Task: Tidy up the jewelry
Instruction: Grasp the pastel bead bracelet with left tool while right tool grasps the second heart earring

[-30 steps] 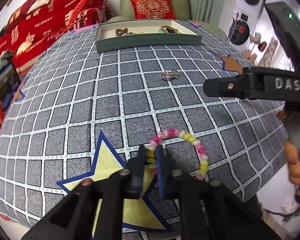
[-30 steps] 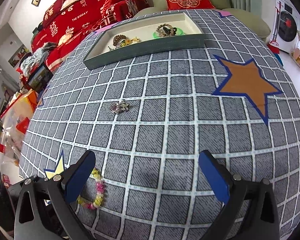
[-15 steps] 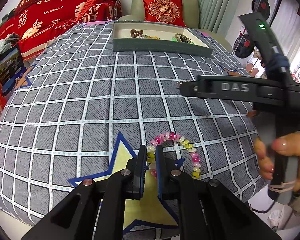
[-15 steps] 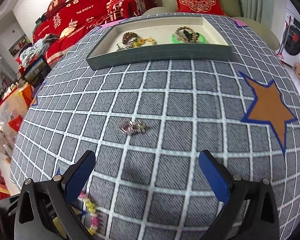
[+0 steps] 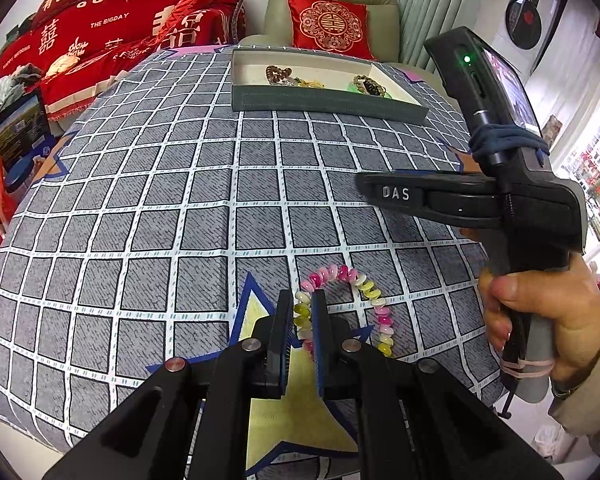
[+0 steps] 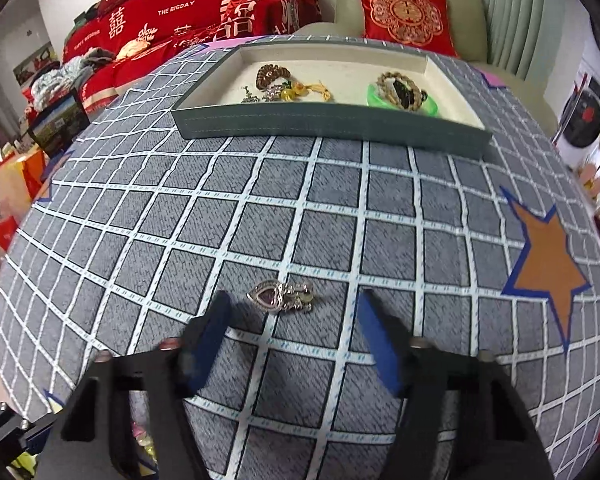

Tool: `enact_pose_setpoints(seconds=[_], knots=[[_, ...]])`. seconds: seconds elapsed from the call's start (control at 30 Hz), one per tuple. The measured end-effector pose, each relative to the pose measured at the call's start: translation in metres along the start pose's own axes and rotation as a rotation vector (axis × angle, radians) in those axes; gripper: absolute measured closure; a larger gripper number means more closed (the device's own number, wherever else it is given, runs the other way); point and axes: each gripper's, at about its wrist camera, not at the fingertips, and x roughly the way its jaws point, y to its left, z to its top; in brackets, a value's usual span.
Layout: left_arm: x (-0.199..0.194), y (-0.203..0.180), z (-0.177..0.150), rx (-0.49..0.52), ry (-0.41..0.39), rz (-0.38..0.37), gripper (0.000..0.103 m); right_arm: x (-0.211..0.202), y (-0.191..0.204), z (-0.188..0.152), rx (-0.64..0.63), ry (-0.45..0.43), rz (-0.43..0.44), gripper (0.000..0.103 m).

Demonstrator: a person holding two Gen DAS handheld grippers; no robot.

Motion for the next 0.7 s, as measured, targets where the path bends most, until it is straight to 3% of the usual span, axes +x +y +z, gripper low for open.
enact_pose_setpoints(seconds=[0.03,0.7], knots=[[0.000,0.000,0.000,-0.001,0.001,-0.001,0.082,0.000,0.000,0.001,-0.004,-0.006,-0.002,0.068],[0.000,0.000,0.011,-0.002,-0.003,-0.019,0.082,-0.032,-0.050,-0.005,0.164,-0.030,0.125,0.072]])
